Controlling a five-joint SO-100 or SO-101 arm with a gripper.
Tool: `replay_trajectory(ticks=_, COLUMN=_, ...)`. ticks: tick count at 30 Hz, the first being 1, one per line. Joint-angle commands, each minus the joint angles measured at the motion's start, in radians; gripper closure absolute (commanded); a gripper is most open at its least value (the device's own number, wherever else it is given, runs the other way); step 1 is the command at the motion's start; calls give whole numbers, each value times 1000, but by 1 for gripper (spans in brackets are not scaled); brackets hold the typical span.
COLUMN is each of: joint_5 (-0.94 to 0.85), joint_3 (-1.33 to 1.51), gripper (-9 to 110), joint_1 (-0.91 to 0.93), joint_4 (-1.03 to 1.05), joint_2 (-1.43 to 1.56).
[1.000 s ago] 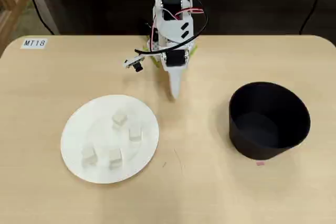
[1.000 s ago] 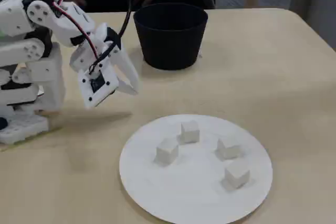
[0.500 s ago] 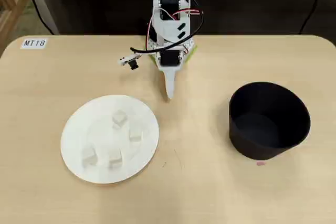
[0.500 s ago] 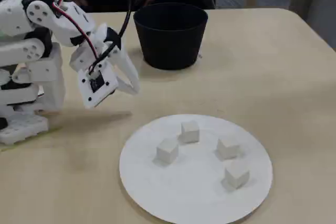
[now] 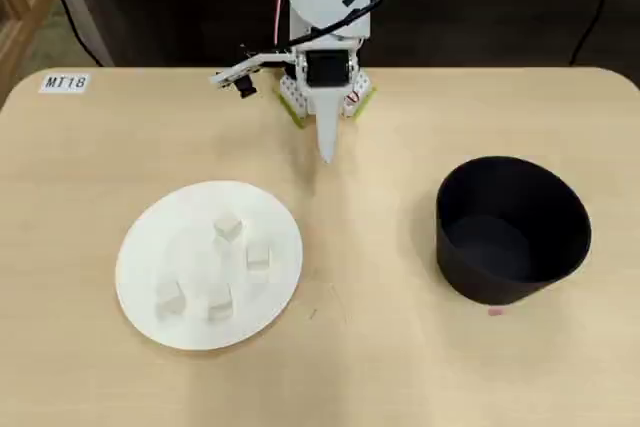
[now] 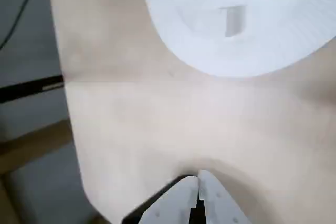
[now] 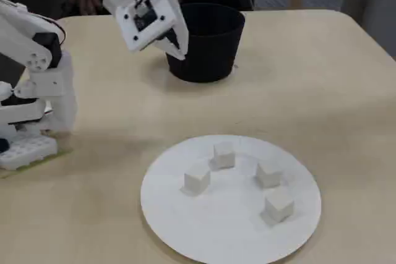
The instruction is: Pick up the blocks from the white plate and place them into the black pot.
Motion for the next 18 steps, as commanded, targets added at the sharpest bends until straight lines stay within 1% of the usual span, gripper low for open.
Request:
replay_trajectory(ticks=1, joint_5=-6, joint_3=-295, gripper=104, joint_1=55, joint_4=64, joint_2=-221)
replay_trajectory(ticks=4, joint_5=48, joint_3=-373, gripper=104, joint_1=141, joint_4=86, joint_2=-308)
replay_trajectory(ticks=7, joint_5=156, joint_3=-385, gripper=104, joint_1=236, joint_4=77, joint_2=-350)
replay_trajectory(ticks=12, joint_5=333, joint_3=-486, gripper=104, joint_1=304, joint_4=67, joint_2=-505)
replay_trajectory(ticks=18, joint_5=390, joint_3=-753, gripper=104, joint_1=362, joint_4=164, joint_2=-772)
